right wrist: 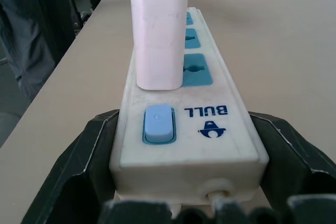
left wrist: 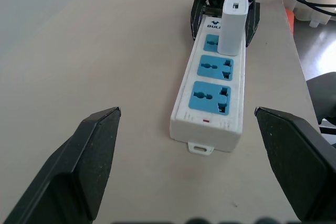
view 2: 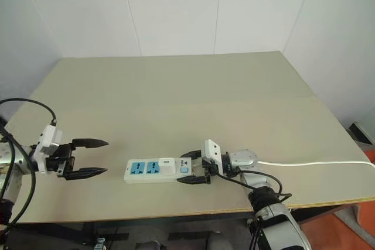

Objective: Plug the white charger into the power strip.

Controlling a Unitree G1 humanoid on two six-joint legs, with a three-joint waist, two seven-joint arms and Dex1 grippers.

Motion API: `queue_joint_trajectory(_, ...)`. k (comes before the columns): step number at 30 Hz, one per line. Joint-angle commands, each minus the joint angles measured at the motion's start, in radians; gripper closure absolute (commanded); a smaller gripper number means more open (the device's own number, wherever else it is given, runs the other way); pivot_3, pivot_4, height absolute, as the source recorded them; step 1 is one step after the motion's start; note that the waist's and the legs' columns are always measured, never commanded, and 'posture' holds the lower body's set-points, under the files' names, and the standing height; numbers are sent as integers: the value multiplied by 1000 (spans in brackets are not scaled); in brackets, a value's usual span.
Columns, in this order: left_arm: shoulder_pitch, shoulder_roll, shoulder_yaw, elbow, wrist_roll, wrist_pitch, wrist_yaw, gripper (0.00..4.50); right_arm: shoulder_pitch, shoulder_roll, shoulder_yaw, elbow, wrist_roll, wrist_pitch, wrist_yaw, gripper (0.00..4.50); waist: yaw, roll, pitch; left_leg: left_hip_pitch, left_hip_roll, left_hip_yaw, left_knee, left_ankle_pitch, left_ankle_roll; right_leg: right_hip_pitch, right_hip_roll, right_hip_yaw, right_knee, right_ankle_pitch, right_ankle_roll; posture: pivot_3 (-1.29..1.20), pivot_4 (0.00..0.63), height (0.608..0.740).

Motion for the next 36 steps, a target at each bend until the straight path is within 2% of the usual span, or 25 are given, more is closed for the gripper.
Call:
queue_joint_trajectory(1, 31, 4, 18, -76, -15, 8, 25, 0, -11, -12, 3, -23, 9, 22, 25, 33, 1, 0, 0, -2, 0, 0, 0, 0, 0, -2, 0, 0, 0, 0, 0, 0, 150, 740)
queue_joint_trajectory(7, 52, -16, 15, -120, -22, 21, 61, 0, 2, -53, -28, -83, 40, 40, 30, 33, 5, -1, 2, -4, -1, 0, 0, 0, 0, -5, -1, 0, 1, 0, 0, 0, 150, 740)
queue_joint_trajectory(11, 38, -16, 22, -98, -20, 11, 68, 0, 33, -123, -77, -235, 99, 76, 21, 33, 7, -1, 2, -6, -1, 0, 0, 0, 0, -7, -1, 0, 1, 0, 0, 0, 150, 740)
queue_joint_trajectory(17, 26, 7, 29, -57, -10, -21, 50, 0, 72, -312, -159, -409, 177, 136, 79, 33, 17, -1, 3, -10, -1, 0, 0, 0, 0, -10, -1, -1, 0, 0, 0, 0, 150, 740)
queue_joint_trajectory(23, 62, 46, 74, -42, -18, -65, 29, 0, 134, -565, -266, -469, 249, 220, 182, 33, 26, -1, 5, -10, -1, 1, 0, 0, 0, -9, -2, -1, -1, 0, 0, 0, 150, 740)
queue_joint_trajectory(27, 114, 63, 124, -65, -39, -60, 29, 0, 183, -674, -348, -489, 298, 257, 204, 33, 24, -1, 5, -11, -1, 2, 0, 0, 0, -9, -2, -1, -1, 0, 0, 0, 150, 740)
queue_joint_trajectory(31, 150, 57, 150, -100, -42, -51, 51, 0, 242, -720, -394, -492, 307, 250, 196, 33, 26, -1, 6, -10, 0, 2, 0, 0, 0, -9, -2, -1, -1, 0, 0, 0, 150, 740)
queue_joint_trajectory(36, 173, 49, 149, -138, -46, -40, 71, 0, 306, -717, -424, -526, 302, 217, 173, 33, 27, -1, 6, -10, -1, 3, 1, 0, 0, -9, -2, -1, -1, 0, 0, 0, 150, 740)
